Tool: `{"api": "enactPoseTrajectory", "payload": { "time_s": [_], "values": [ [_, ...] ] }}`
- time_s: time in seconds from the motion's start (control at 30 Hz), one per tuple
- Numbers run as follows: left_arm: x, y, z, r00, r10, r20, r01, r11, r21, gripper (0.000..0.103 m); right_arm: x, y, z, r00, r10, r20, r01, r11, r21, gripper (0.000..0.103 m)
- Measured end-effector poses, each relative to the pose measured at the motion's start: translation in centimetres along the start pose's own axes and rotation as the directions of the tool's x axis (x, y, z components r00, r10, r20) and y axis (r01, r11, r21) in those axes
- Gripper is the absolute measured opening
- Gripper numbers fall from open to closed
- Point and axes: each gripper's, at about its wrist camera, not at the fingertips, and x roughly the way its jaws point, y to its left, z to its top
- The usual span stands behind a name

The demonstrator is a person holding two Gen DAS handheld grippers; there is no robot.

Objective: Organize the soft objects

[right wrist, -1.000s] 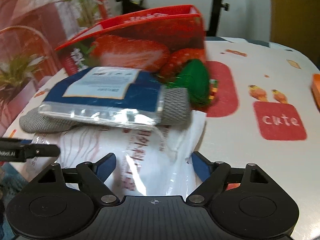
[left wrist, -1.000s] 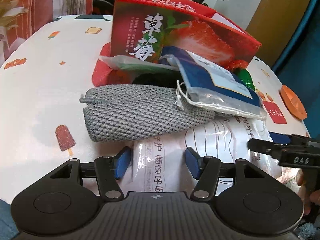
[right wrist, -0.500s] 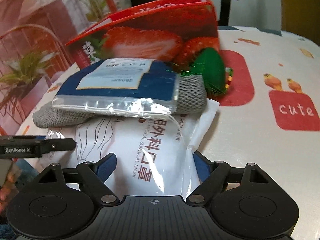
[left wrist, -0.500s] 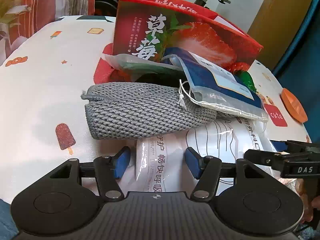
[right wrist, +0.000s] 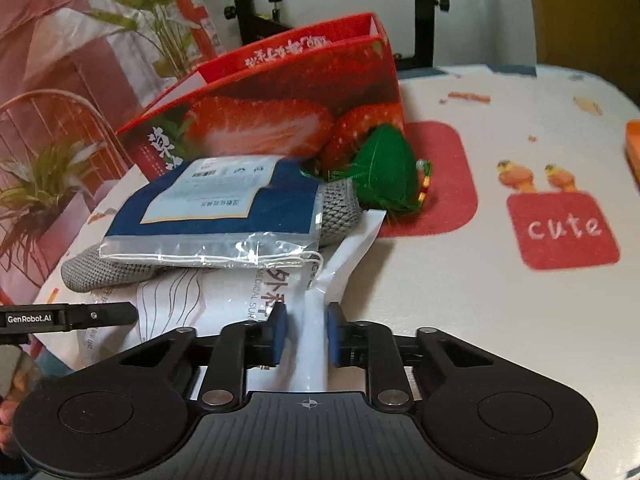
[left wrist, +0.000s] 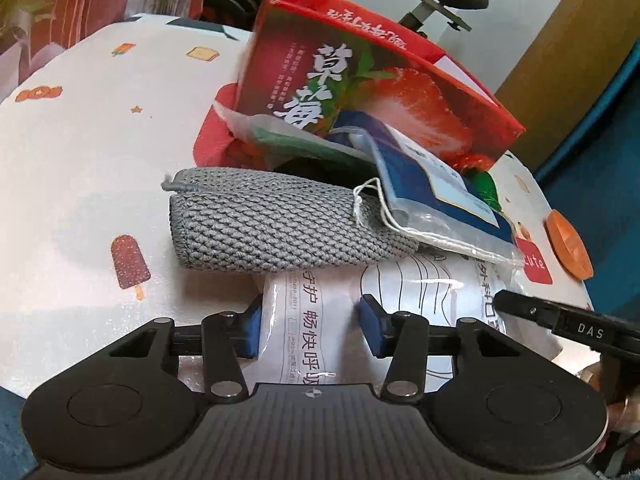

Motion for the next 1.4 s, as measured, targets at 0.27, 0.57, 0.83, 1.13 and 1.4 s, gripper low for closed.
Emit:
{"api": "enactPoseTrajectory", "payload": {
  "time_s": [0.27, 0.57, 0.83, 1.13, 1.4],
  "values": [
    [-2.5, -0.8, 0.7, 0.996, -0.078, 0.034, 0.078, 0.997, -0.008, 0.050, -3.3, -0.1, 1.0, 0.999, 0.010, 0.046, -0.010, 1.000, -0.005, 0.017],
    [-4.9, -2.5, 1.2, 0.984, -0.148, 0.100, 0.146, 0.989, 0.020, 0.050, -7.7, 0.2, 1.6, 0.988, -0.002, 0.156, 0.007, 1.000, -0.031, 0.017],
    [-6.2, -3.6, 2.8, 0.968, -0.151, 0.200, 0.144, 0.988, 0.047, 0.050, -10.3, 1.9, 3.7, 0.956, -0.003, 0.293, 0.045, 0.990, -0.136, 0.017],
    [-4.7, -3.1, 2.1, 0.983, -0.112, 0.144, 0.105, 0.993, 0.053, 0.050, -8.3, 1.9, 3.3, 0.965, -0.040, 0.258, 0.087, 0.981, -0.172, 0.017],
    [-1.4, -1.1, 0.9, 0.997, -0.075, -0.033, 0.074, 0.997, -0.026, 0.050, -4.5, 1.4, 1.3, 0.992, -0.075, 0.106, 0.091, 0.983, -0.158, 0.017]
  ]
}}
